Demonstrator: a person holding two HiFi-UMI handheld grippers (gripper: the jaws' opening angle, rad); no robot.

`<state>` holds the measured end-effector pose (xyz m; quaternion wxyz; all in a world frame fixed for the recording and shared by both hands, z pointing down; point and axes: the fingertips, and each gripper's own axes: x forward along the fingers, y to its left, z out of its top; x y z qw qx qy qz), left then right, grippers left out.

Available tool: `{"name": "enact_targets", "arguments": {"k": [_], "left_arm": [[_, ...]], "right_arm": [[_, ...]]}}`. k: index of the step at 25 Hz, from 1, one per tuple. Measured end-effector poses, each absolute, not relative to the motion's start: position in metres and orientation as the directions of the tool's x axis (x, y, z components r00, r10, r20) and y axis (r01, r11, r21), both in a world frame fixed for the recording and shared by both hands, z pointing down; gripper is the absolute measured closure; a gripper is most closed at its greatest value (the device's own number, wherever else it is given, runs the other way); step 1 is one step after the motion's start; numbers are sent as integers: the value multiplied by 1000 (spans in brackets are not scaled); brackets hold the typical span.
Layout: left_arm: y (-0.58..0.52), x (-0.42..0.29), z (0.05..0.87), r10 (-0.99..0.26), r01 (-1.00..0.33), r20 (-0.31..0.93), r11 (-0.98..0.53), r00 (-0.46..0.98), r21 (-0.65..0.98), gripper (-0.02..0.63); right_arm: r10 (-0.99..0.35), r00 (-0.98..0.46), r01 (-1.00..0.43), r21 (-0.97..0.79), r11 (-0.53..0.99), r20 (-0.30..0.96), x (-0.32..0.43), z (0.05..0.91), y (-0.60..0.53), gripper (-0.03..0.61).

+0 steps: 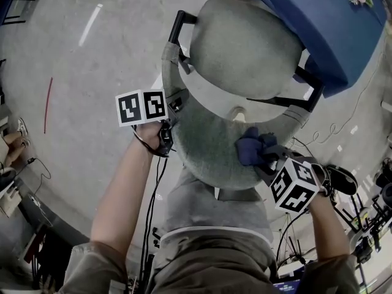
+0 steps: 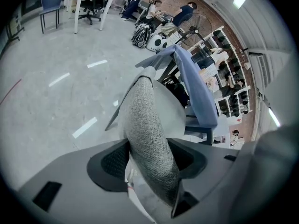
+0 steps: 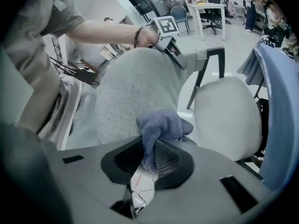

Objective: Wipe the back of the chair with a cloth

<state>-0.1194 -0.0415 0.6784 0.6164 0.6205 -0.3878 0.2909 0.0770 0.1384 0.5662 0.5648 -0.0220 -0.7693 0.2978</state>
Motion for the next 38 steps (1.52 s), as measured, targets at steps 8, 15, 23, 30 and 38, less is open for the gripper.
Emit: {"name": "enact_targets", "arguments": {"k": [8,15,23,30,38], "left_arm": [[-44,-123,680,-138,-865,860,40,491,501,334],[-38,-130,651,-191,-897,883,27,428,441,336],[-32,-137,573,-372,-914,842,-44,391,404,403],[-45,-129,491,-514,-930,775,-193,367,313,466],[-68,-111,377,-688,-921,616,-335,383,198,514]], "right_arm": [[293,-609,-244,-526,815,737,-11,517,129,500],[72,-706,-416,-495,763,704,-18,513,96,500],[-146,-678,-577,-398,713,720,19,496,57,500],[-345,-662,-663,-305,684,665,35,440,17,500],[-566,-653,-721,-183,669,503,53,333,-37,500]]}}
